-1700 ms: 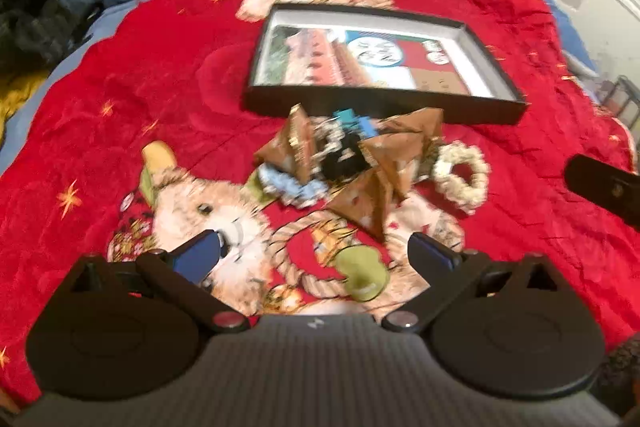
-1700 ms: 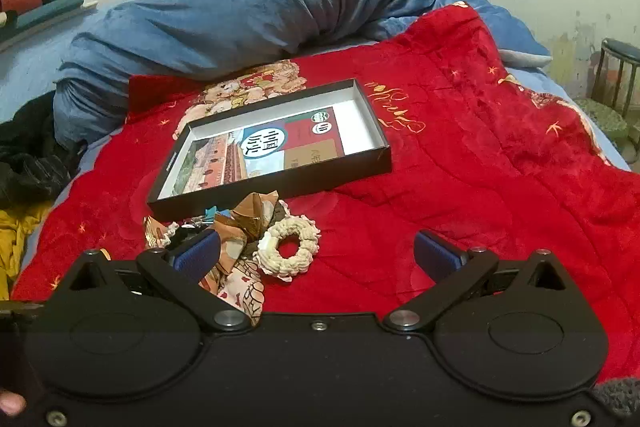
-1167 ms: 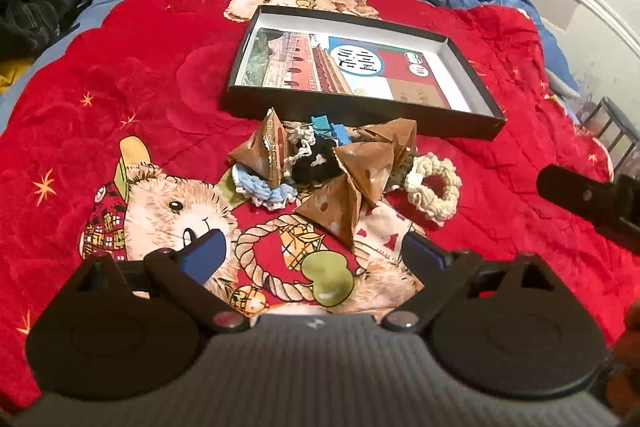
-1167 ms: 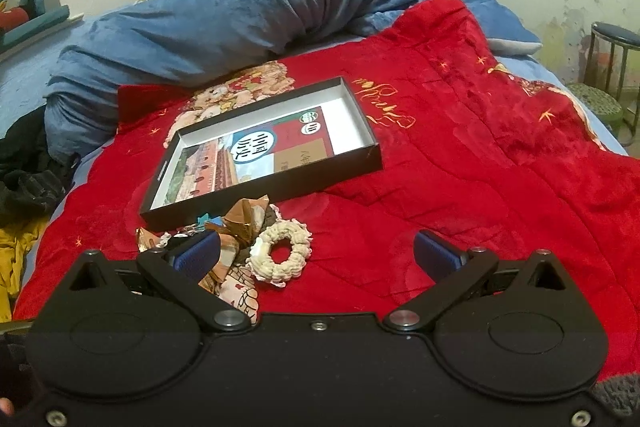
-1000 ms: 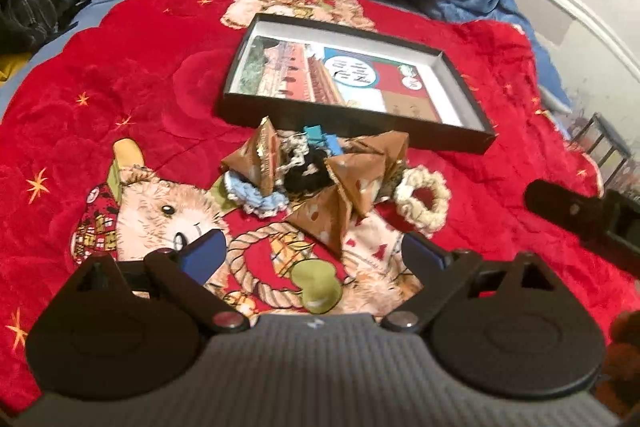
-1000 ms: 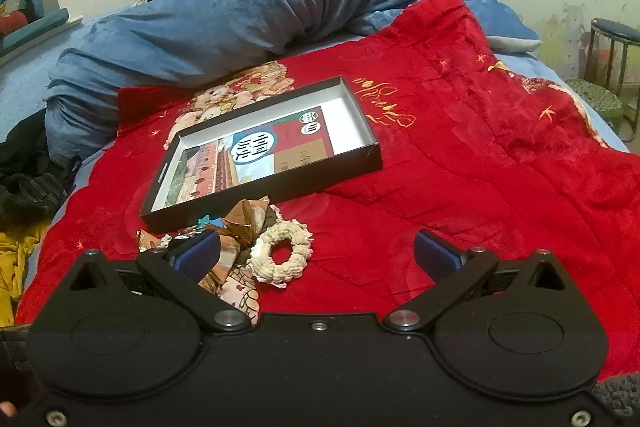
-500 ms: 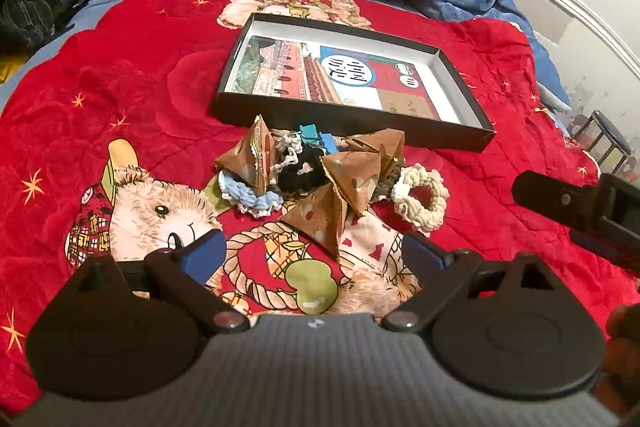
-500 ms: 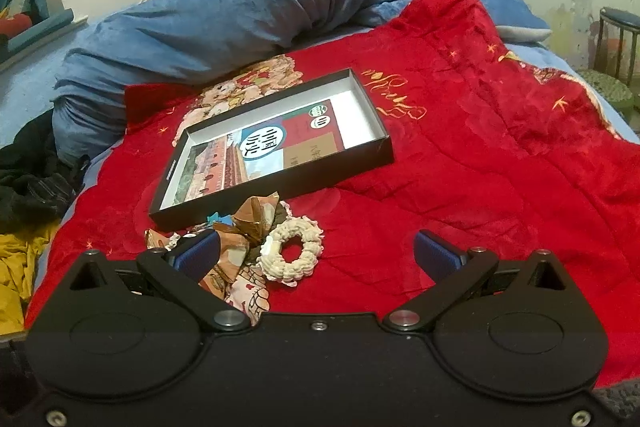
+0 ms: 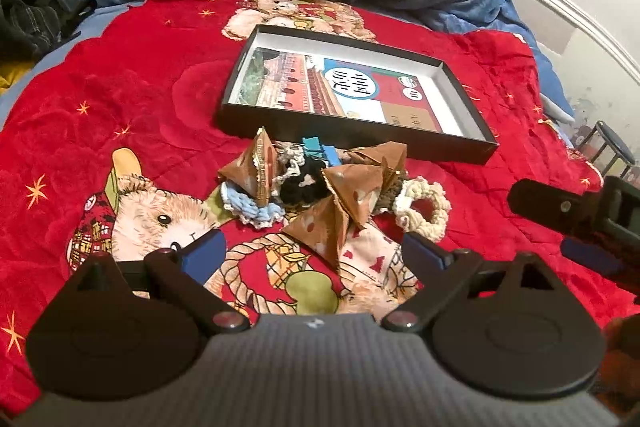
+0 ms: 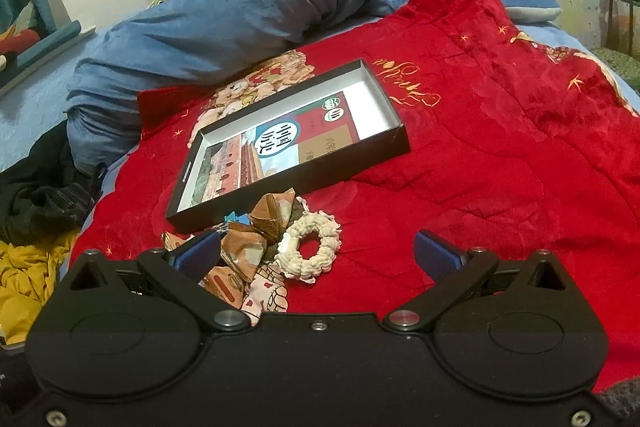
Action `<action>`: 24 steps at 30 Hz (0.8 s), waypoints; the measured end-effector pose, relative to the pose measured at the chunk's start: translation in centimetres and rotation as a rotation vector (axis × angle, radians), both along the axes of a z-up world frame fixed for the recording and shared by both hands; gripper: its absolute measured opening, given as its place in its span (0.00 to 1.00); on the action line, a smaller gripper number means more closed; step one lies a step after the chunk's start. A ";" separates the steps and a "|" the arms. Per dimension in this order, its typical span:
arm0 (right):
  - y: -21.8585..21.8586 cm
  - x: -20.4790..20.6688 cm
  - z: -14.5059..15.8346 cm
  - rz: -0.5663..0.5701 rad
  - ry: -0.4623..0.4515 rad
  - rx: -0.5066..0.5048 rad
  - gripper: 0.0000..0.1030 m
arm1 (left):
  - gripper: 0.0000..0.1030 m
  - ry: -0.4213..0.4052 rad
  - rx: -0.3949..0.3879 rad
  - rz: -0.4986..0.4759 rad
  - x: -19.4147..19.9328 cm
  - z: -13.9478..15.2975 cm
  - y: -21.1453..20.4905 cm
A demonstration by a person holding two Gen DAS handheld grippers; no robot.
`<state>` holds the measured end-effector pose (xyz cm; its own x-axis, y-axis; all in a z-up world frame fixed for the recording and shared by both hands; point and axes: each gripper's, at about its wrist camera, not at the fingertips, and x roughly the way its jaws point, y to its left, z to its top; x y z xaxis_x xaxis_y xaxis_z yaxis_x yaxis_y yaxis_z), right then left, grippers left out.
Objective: Organize objects
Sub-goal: 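Move the right tool toward the cream knitted scrunchie beside the box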
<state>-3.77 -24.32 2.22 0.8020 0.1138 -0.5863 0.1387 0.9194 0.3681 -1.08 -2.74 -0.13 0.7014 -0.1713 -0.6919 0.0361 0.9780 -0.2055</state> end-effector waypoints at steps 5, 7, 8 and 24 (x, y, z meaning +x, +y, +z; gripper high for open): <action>0.8 -0.2 0.3 0.063 -0.027 0.010 1.00 | 0.96 0.006 0.003 -0.012 0.0 0.0 -0.3; 1.5 -0.2 0.5 0.073 -0.034 -0.033 1.00 | 0.96 0.014 0.004 -0.009 0.0 -0.2 -0.3; 1.6 -0.1 0.5 0.074 -0.032 -0.048 1.00 | 0.96 0.017 0.007 -0.004 0.1 -0.2 -0.3; 2.8 4.7 -2.9 0.100 0.082 -0.062 0.86 | 0.79 -0.003 0.098 -0.030 1.6 -2.2 -2.7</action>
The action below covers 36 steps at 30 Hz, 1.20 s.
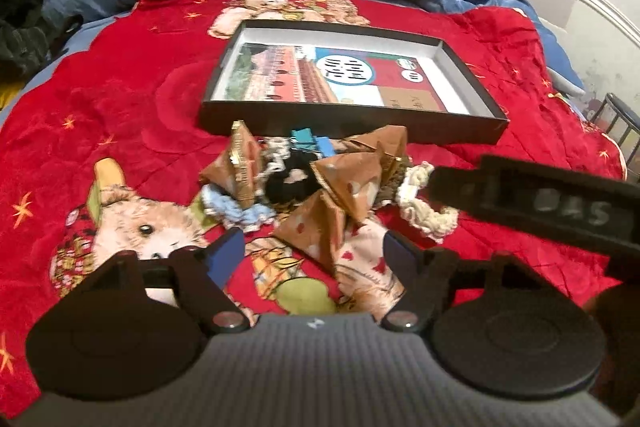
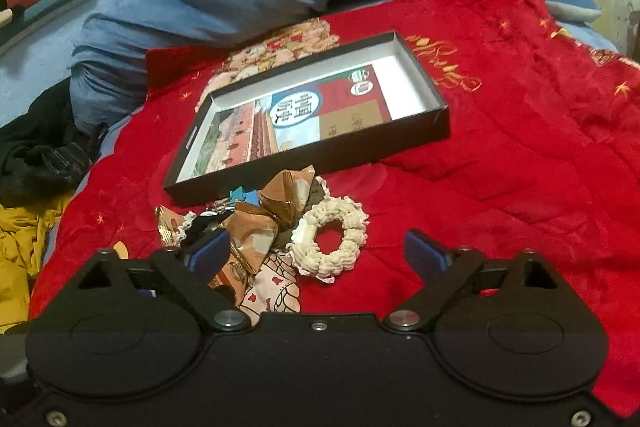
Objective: Organize objects
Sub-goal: 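Move the right tool toward the cream knitted scrunchie beside the box, then close the right tool on the cream scrunchie while the left tool grasps a brown candy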
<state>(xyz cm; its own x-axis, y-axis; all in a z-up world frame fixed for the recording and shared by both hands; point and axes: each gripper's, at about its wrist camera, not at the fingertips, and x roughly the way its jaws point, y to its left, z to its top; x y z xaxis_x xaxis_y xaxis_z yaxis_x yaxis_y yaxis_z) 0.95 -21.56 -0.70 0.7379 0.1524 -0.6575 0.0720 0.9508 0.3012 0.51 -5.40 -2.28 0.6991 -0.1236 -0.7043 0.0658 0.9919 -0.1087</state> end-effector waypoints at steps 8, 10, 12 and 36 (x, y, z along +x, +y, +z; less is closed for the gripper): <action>0.5 2.2 -1.9 -0.007 0.055 0.002 0.80 | 0.77 0.017 0.047 -0.014 1.4 -1.4 -1.8; 0.8 3.0 -2.4 -0.013 0.073 -0.011 0.80 | 0.77 0.022 0.051 0.008 1.9 -1.8 -2.0; 0.9 3.5 -2.8 -0.015 0.083 -0.011 0.79 | 0.77 0.026 0.052 0.025 2.5 -2.1 -2.2; 2.1 4.5 -4.0 -0.083 0.152 -0.113 0.38 | 0.37 0.088 -0.004 0.038 2.7 -2.1 -1.6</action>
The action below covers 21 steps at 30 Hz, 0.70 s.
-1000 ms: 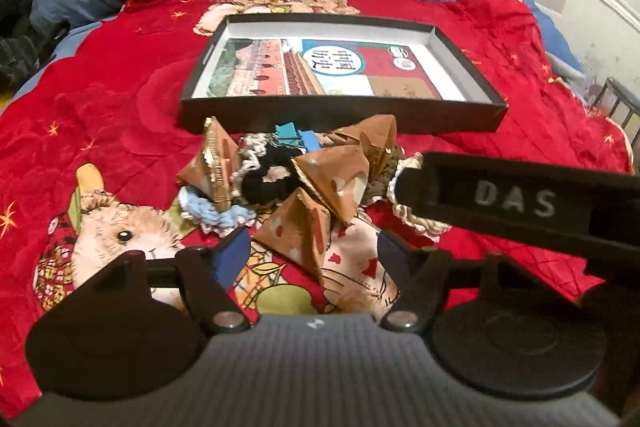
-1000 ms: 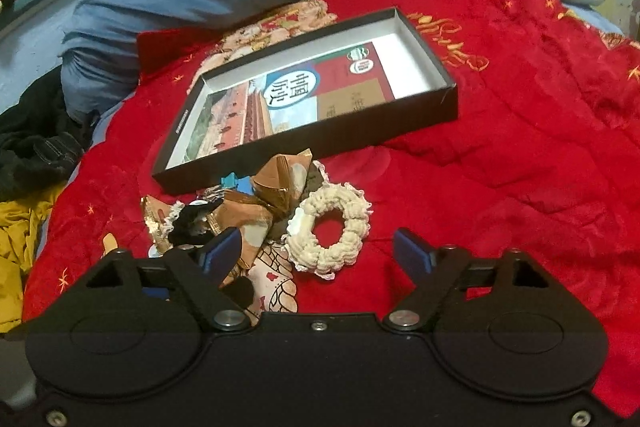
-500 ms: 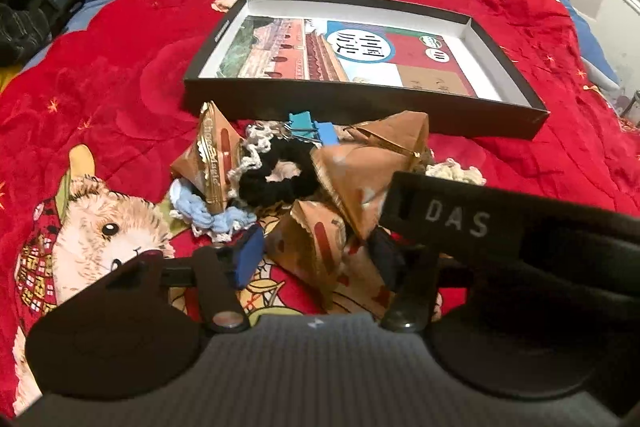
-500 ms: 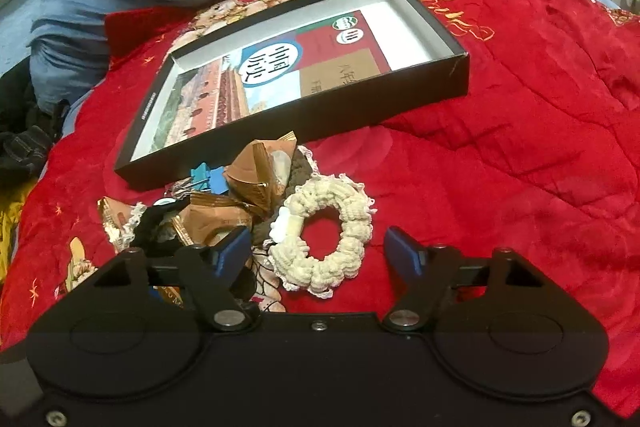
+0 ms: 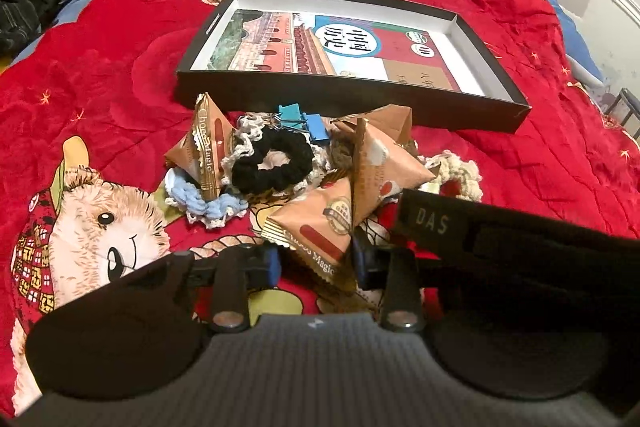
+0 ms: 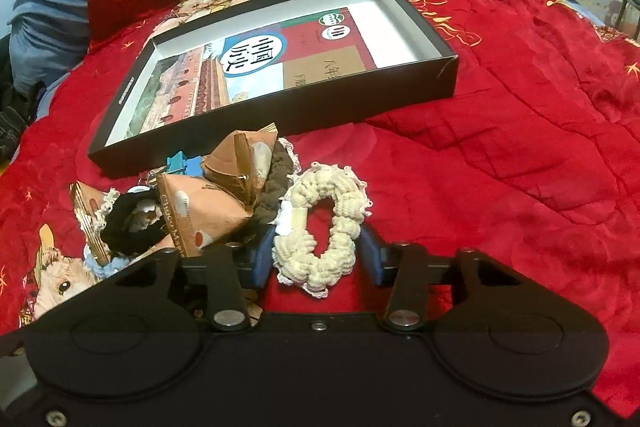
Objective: Organize objects
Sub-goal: 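Close the right tool on the cream scrunchie while the left tool grasps a brown candy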
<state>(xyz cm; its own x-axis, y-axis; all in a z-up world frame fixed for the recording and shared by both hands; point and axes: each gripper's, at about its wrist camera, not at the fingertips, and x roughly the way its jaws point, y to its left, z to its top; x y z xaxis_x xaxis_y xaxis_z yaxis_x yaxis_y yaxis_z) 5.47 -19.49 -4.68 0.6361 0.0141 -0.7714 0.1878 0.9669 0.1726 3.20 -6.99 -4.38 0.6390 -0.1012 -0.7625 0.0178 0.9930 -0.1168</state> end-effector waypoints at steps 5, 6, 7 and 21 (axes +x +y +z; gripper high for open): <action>-0.1 -0.7 0.3 -0.009 -0.002 0.006 0.29 | 0.37 -0.005 0.009 0.014 -0.6 0.3 0.1; -0.1 -0.7 0.4 -0.011 -0.003 0.012 0.28 | 0.37 -0.002 0.012 0.024 -0.7 0.3 0.1; -0.2 -0.9 0.5 -0.015 -0.005 0.021 0.27 | 0.37 -0.002 0.010 0.023 -0.8 0.3 0.1; -0.5 -2.8 2.4 -0.010 -0.071 0.095 0.25 | 0.36 -0.034 0.030 -0.005 -2.4 1.1 -0.6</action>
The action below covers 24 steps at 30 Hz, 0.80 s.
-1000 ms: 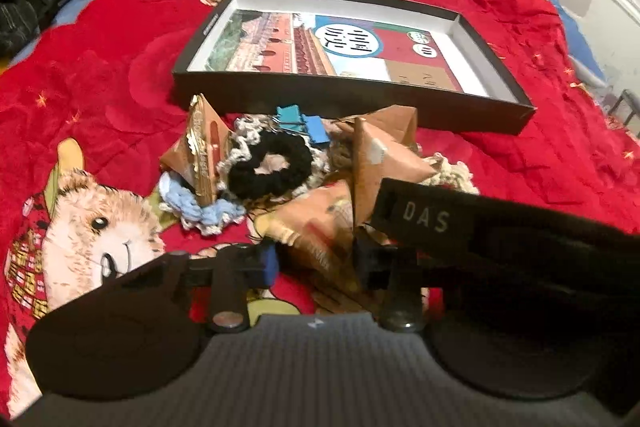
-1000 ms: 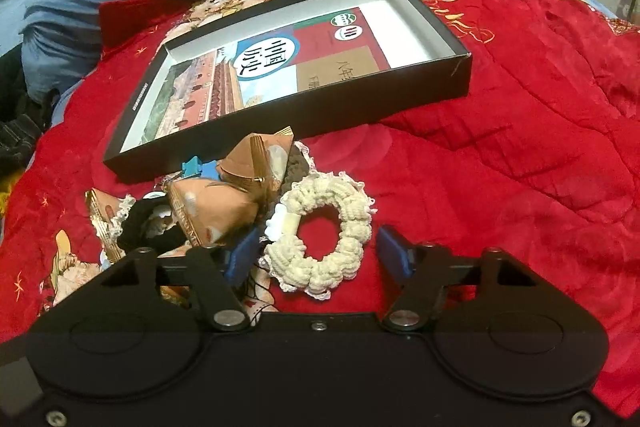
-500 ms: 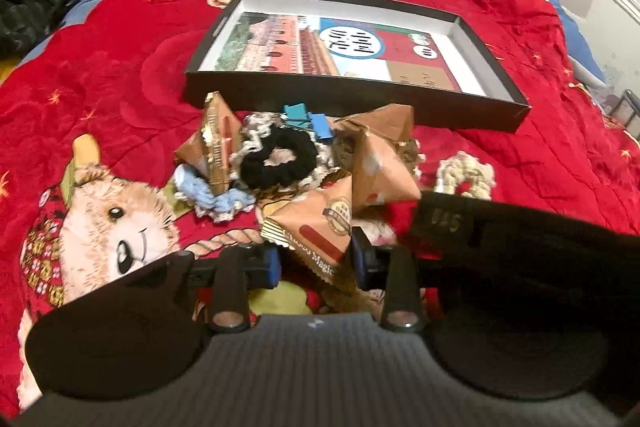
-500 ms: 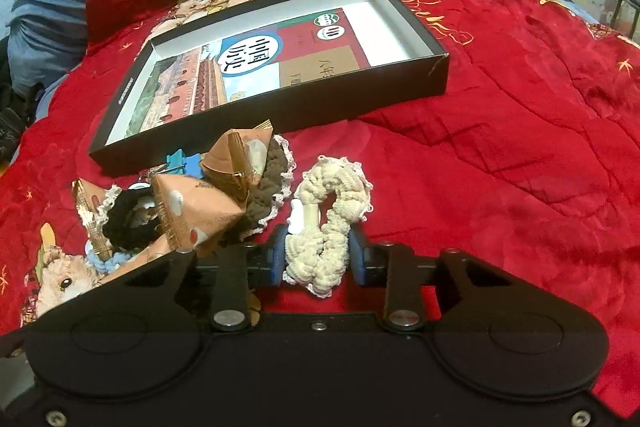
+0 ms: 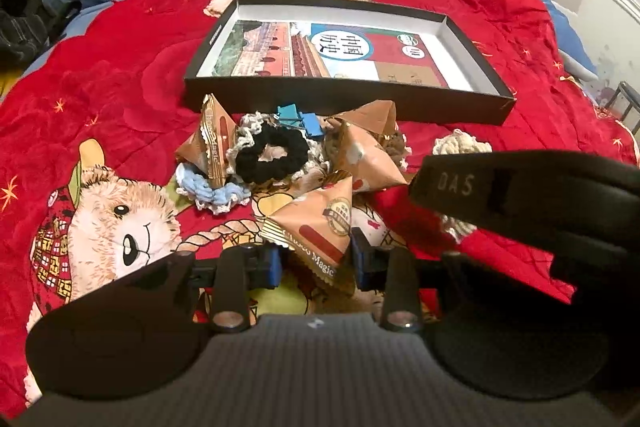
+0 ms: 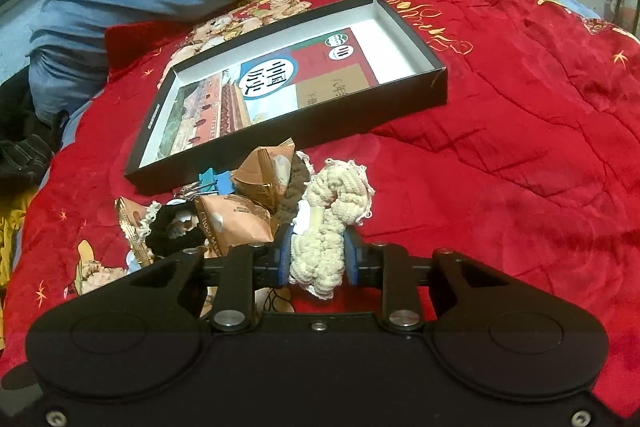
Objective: Organize objects
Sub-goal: 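Close the right tool on the cream scrunchie while the left tool grasps a brown candy, then lift the cream scrunchie and brown candy and carry both over the box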
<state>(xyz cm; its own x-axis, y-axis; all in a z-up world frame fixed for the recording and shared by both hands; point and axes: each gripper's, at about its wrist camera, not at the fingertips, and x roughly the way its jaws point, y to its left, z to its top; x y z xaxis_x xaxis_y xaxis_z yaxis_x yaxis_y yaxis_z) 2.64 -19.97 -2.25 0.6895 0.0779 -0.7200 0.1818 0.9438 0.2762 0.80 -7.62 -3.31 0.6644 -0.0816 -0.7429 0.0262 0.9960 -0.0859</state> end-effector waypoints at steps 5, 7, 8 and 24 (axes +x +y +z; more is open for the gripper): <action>-0.3 -0.4 0.7 -0.009 -0.026 0.009 0.25 | 0.36 -0.037 -0.018 -0.001 -0.3 0.8 0.1; -0.4 -0.6 0.8 -0.015 -0.032 0.028 0.25 | 0.36 -0.046 -0.022 0.004 -0.3 1.1 0.2; -0.6 -0.8 0.8 -0.019 -0.036 0.041 0.25 | 0.36 -0.047 -0.028 0.006 -0.3 1.2 0.3; -0.4 -1.4 2.8 0.014 -0.152 0.084 0.25 | 0.36 -0.178 -0.055 -0.018 -1.3 3.5 0.6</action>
<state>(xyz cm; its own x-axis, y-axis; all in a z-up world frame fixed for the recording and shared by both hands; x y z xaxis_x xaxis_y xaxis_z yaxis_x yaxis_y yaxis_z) 1.19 -20.36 0.53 0.7881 0.1440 -0.5985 0.1187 0.9185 0.3772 -0.55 -7.03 0.16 0.7828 -0.1322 -0.6081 0.0641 0.9891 -0.1326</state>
